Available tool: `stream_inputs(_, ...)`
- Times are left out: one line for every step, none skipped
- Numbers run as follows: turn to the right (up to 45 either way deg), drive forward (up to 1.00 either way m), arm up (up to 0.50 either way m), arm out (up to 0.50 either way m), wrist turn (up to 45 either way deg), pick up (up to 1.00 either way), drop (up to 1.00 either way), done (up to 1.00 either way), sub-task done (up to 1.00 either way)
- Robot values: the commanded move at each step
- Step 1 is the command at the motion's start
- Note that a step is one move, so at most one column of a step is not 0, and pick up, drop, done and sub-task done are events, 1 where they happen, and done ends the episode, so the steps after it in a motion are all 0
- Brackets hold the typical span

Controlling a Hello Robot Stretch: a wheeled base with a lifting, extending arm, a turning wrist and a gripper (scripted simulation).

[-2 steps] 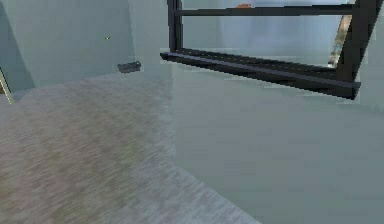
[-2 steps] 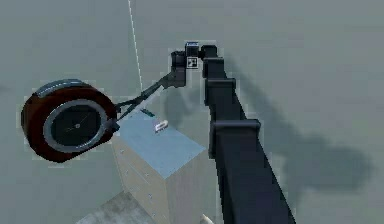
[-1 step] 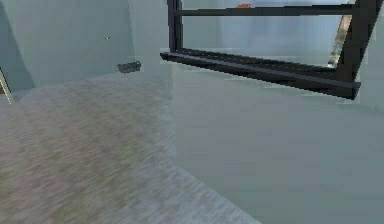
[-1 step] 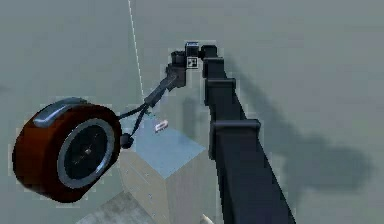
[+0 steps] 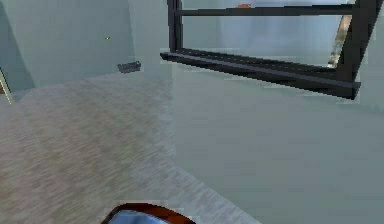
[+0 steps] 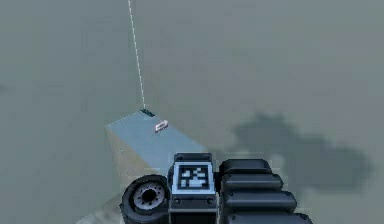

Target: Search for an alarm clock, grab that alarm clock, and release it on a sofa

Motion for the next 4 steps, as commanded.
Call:
stream_inputs(-45.0,0.00,0.00,0.00,0.0,0.00,0.00,0.00,0.00)
stream_inputs(-9.0,0.00,0.00,0.00,0.0,0.00,0.00,0.00,0.00)
stream_inputs(0.0,1.00,0.00,0.00,0.0,0.00,0.00,0.00,0.00)
stream_inputs(0.0,1.00,0.00,0.00,0.0,0.00,0.00,0.00,0.00)
